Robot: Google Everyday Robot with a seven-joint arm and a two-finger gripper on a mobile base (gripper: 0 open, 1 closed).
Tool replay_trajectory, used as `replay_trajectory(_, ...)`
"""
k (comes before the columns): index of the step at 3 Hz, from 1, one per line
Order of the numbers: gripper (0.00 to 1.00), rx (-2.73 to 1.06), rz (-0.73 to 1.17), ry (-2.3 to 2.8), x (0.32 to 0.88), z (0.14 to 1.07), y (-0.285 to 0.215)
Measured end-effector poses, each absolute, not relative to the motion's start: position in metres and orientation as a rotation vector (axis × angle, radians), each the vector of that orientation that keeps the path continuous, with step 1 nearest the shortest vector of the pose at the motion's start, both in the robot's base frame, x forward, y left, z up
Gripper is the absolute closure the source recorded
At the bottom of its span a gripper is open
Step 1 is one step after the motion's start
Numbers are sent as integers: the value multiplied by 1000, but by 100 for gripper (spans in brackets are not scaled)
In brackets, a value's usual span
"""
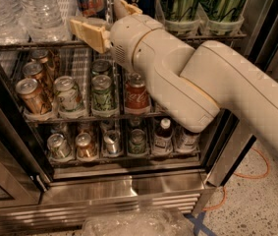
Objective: Pick redbull can from top shelf of fridge
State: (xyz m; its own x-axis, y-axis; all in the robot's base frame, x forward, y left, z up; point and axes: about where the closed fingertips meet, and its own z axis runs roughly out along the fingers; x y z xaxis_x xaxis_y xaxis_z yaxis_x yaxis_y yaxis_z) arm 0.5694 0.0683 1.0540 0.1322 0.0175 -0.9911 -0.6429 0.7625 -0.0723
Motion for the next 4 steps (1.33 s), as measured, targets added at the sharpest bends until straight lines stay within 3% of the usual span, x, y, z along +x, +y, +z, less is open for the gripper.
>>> replay_trajectory(4, 28, -568, 543, 1374, 574, 1060, 80)
